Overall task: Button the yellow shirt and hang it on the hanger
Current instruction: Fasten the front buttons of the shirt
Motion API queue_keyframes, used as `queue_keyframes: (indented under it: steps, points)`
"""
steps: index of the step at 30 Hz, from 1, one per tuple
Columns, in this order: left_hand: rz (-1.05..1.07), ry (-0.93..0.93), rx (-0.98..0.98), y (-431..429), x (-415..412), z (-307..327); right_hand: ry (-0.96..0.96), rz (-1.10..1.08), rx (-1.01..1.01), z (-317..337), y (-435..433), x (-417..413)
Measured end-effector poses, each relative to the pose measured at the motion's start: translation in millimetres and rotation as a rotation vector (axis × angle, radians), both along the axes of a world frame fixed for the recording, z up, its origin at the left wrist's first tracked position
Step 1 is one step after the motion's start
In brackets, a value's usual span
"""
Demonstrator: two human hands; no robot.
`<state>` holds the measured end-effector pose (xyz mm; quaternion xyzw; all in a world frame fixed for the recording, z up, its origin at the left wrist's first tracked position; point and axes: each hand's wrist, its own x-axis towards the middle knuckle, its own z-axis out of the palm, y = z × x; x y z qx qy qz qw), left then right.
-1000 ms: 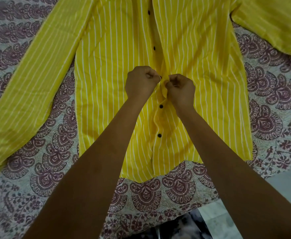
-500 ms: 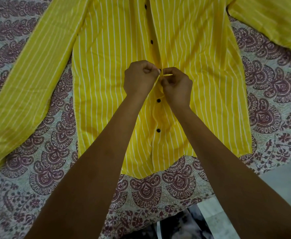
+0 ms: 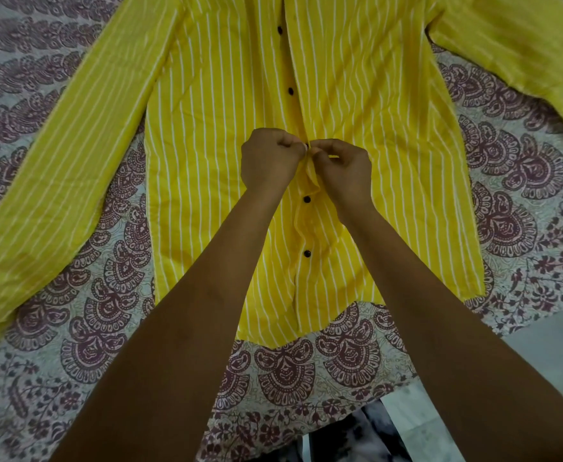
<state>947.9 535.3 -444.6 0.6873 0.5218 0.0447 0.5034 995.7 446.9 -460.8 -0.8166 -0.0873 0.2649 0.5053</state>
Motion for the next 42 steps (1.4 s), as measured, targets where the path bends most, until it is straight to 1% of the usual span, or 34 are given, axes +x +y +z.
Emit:
queue_keyframes:
  steps: [3, 10, 13, 16, 18, 22, 25, 27, 28, 31, 33, 38, 42]
  points:
    - [0.018, -0.008, -0.001, -2.1, 0.8, 3.2, 0.02, -0.017, -0.01, -0.3, 0.5, 2.7]
    - [0.067, -0.069, -0.043, -4.0, -0.5, 1.0, 0.224, -0.153, 0.102, 0.6, -0.8, 1.9]
    - [0.069, -0.079, -0.051, -3.8, -1.7, -0.4, 0.222, -0.138, 0.124, 5.0, -1.3, -0.3]
    - [0.059, -0.077, -0.005, -4.0, -2.1, 0.9, 0.253, -0.108, 0.147, 10.7, -3.2, -0.8]
    - [0.031, -0.063, 0.042, -4.1, -1.7, 1.9, 0.305, -0.091, 0.17, 13.9, -4.9, -0.1]
    - [-0.12, -0.006, 0.168, -3.4, -1.1, 6.2, 0.363, -0.105, 0.174, 17.2, -1.1, 3.3]
    - [-0.151, -0.023, 0.161, -0.1, -3.4, 8.3, 0.279, -0.091, 0.14, 16.4, 3.5, 4.4]
    - [-0.124, -0.047, 0.1, 1.7, -4.3, 8.7, 0.175, -0.075, 0.106, 14.8, 5.3, 3.4]
    - [-0.084, -0.068, 0.032, 1.9, -4.2, 10.7, 0.118, -0.072, 0.09, 14.8, 5.8, 2.5]
    - [0.088, -0.143, -0.242, -1.2, -6.5, 17.4, -0.059, -0.05, 0.031, 15.2, 6.4, -2.8]
    - [0.155, -0.197, -0.391, -3.5, -9.8, 17.6, -0.153, -0.033, 0.024, 14.9, 7.6, -8.5]
    - [0.284, -0.271, -0.561, 0.9, -9.2, 9.8, -0.232, -0.109, 0.049, 7.5, 13.1, -23.8]
    - [0.314, -0.324, -0.699, 4.1, -10.3, 7.5, -0.262, -0.115, 0.028, 6.2, 13.2, -26.2]
